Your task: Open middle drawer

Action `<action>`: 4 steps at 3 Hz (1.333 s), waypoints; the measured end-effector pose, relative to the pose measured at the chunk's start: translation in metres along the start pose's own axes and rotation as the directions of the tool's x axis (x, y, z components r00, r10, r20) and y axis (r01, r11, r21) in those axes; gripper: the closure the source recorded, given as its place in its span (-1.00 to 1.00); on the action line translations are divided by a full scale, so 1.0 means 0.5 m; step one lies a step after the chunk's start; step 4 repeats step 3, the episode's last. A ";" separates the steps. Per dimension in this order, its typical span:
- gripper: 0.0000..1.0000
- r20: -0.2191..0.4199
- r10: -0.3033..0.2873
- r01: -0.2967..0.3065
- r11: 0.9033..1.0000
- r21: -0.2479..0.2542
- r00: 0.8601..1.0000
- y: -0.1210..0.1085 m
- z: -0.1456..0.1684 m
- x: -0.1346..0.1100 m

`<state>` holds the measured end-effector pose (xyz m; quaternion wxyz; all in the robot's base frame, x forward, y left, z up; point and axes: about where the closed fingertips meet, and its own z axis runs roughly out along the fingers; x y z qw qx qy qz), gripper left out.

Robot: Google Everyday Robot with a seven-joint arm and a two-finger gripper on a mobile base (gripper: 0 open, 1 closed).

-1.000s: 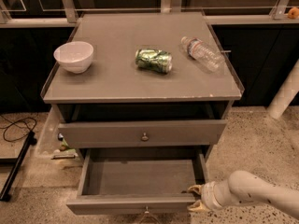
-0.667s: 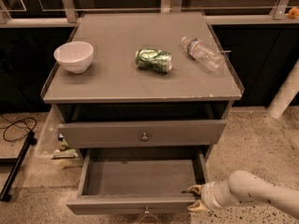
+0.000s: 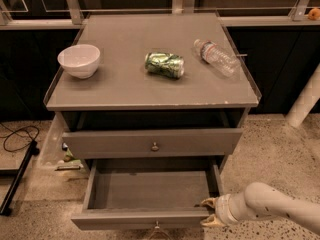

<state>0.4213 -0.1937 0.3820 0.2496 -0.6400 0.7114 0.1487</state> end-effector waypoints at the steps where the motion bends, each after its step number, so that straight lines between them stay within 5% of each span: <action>1: -0.79 0.000 0.000 0.000 1.000 0.000 1.000 0.000 0.000 0.000; 2: -1.00 0.000 0.000 0.000 1.000 0.000 1.000 0.000 0.000 0.000; 4: -1.00 0.000 0.000 0.000 1.000 0.000 1.000 0.000 0.000 0.000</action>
Offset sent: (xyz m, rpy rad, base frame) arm 0.0000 0.0000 0.0000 0.0000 0.0000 0.0000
